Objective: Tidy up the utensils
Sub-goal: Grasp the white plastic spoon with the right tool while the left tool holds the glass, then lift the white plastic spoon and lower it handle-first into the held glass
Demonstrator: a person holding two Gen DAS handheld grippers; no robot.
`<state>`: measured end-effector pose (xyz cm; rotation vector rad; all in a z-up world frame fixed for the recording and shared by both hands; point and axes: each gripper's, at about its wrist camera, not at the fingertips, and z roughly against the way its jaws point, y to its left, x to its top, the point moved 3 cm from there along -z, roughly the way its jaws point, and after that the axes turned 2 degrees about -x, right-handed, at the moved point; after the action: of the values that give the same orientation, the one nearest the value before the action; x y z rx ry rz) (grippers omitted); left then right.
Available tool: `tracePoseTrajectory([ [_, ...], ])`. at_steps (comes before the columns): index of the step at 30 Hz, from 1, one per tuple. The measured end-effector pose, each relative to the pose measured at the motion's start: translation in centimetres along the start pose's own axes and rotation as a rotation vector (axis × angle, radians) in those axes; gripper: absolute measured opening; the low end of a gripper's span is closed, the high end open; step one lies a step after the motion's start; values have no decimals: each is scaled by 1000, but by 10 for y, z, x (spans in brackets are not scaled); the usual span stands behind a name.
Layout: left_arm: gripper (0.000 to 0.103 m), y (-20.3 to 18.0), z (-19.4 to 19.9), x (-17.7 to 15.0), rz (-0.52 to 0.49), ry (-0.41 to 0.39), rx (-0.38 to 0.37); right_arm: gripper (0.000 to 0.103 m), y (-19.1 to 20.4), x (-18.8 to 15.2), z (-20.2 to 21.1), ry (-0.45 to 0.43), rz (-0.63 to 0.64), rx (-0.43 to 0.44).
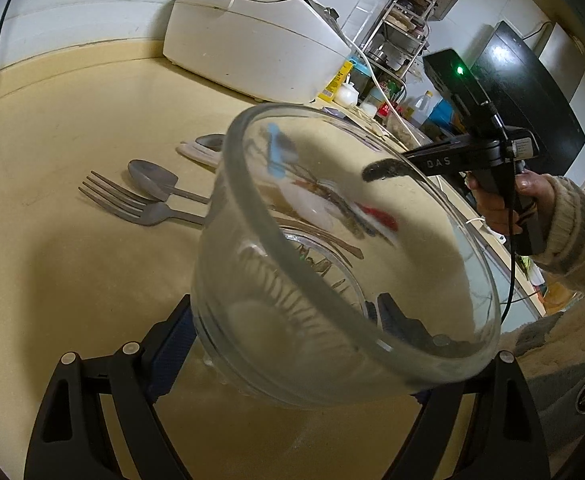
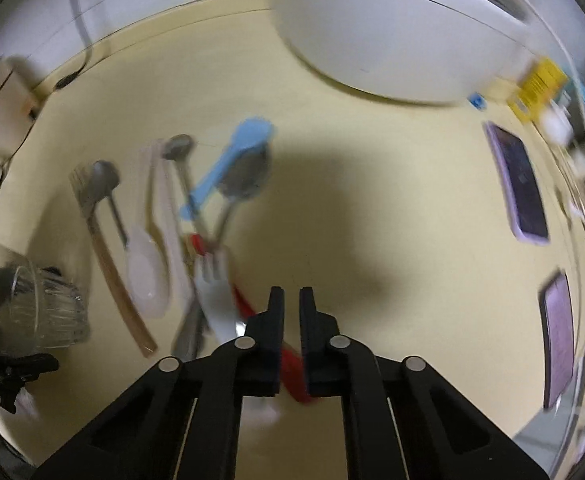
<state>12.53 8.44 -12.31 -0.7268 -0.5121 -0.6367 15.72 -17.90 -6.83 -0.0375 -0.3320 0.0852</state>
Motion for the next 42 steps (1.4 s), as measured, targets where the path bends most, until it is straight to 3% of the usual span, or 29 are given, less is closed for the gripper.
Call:
tracePoseTrajectory([
  [4,89,0,-1,0,-1,0,-1,6,38,11,-2,-3,110,80],
  [7,89,0,-1,0,-1,0,0,6,62,17,-19,47,181,58],
  [10,89,0,-1,0,-1,0,0,7,76,22,-32,86,199,63],
  [21,89,0,0,0,0,0,-1,14,92,44,-21,55,219,127],
  [28,89,-1,0,0,0,0,0,16,121,54,-49,113,317,68],
  [34,90,1,1,0,10,-3,3,10,123,57,-59,130,306,61],
  [37,90,0,1,0,10,-3,3,8,116,55,-59,136,270,107],
  [42,90,1,1,0,11,-3,2,7,97,51,-35,69,198,200],
])
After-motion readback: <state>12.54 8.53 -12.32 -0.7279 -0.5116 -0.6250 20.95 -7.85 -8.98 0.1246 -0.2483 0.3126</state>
